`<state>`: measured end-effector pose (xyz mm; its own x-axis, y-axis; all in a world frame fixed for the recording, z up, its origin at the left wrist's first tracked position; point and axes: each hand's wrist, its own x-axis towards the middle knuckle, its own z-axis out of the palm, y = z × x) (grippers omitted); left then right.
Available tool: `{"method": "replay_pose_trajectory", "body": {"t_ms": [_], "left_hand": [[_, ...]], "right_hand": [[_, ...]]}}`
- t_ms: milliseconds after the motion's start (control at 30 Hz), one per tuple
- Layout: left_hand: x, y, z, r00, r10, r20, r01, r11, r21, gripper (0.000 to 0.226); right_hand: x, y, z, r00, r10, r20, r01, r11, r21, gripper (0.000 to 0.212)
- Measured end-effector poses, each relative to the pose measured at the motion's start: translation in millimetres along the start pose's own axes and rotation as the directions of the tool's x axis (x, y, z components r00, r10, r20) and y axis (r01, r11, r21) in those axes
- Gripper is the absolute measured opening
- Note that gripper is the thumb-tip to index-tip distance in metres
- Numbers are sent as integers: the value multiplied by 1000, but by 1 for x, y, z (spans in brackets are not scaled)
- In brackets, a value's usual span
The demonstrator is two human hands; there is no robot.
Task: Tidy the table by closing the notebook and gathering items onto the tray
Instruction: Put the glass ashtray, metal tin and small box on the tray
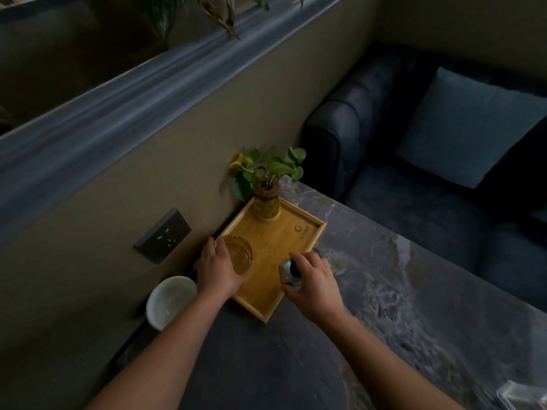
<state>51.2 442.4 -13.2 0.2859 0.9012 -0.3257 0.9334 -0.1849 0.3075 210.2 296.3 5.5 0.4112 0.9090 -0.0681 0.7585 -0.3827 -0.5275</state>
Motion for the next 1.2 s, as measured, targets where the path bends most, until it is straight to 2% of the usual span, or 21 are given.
{"method": "replay_pose_trajectory", "body": {"t_ms": [67,133,267,367,467,633,867,1200], "left_hand": [[-5,2,-2,1000,16,-18,-16,1000,-4,115],[-18,8,-2,989,104,-102,-103,995,9,107],[-68,15,20,895,329,-299,-351,936,-19,77],[-109,11,51,877,404,-259,-429,902,-44,65],[-135,-3,86,855,464,-232,-475,880,10,58],[-140,-20,117,879,440,-185,-422,897,129,65],[-133,-22,127,920,334,-207,-322,942,90,58],[-134,-19,123,928,305,-214,-278,949,147,55]], "right_hand": [[7,-1,-2,1000,-1,8,1,1000,-8,69],[15,-2,-3,1000,-1,24,1,1000,-23,70],[32,-5,-3,998,-22,65,27,997,-72,69],[42,-5,-1,993,-54,106,68,989,-133,69],[49,-1,3,990,-87,113,107,977,-184,67],[57,3,12,987,-121,105,143,961,-237,65],[59,4,22,981,-135,141,169,949,-268,71],[57,3,20,976,-148,161,186,950,-252,69]]}}
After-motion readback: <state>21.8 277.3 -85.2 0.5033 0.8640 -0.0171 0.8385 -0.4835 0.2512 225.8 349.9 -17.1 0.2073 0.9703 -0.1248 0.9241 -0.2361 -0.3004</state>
